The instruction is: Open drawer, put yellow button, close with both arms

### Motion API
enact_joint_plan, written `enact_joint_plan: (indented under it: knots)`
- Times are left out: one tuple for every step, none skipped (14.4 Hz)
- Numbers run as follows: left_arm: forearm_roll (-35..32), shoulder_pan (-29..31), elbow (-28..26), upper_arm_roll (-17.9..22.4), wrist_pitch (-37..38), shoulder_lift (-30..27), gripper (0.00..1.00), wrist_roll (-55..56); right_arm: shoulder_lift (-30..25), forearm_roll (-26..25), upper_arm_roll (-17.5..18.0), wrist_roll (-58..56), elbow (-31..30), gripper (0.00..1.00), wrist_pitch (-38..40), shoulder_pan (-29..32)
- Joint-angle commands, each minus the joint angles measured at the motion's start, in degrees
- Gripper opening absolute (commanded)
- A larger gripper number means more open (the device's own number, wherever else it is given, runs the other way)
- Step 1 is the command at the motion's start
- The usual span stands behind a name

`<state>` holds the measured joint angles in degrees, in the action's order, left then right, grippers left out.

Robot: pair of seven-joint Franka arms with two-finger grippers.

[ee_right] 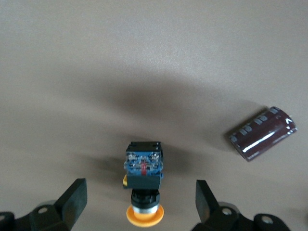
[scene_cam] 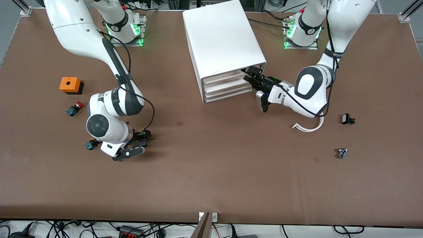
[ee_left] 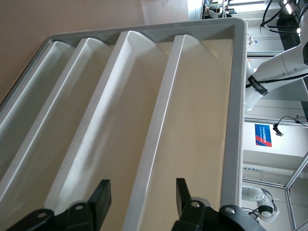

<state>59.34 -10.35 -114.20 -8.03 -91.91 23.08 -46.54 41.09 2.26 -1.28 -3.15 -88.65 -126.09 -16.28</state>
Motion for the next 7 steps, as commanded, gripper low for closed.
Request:
enact_joint_plan:
  knots:
    - [1.1,-1.3,-1.6,-0.7,-0.6,-1.3,0.48,-1.6,2.1,-0.5,-0.2,-0.9,1.2,1.00,-1.3,-0.2]
    - [1.1,-1.7,-1.6,-0.7,-0.6,-1.3,0.41,-1.6,2.5,-0.4,-0.2,-0.9,1.2,1.00,-1.4,-0.3]
    - [1.1,-1.7,-1.6,-0.7,-0.6,-1.2,0.31,-1.6,2.8,-0.4,-0.2,-0.8,1.2,1.00,-1.4,-0.6]
    - [1.1,-1.6,-1.6,-0.7,-0.6,-1.2,0.22,-1.5,3.1,-0.4,-0.2,-0.5,1.1,1.00,-1.4,-0.6]
    - [1.0,-1.6,-1.5,-0.7,-0.6,-1.1,0.14,-1.5,3.6,-0.3,-0.2,-0.3,1.1,1.00,-1.4,-0.7]
    - [1.0,-1.6,-1.2,-0.7,-0.5,-0.8,0.09,-1.5,3.8,-0.3,-0.2,-0.3,1.1,1.00,-1.4,-0.7]
    - [1.0,-1.6,-0.8,-0.7,-0.5,-0.2,0.08,-1.5,4.0,-0.2,-0.2,-0.3,1.1,1.00,-1.5,-0.6]
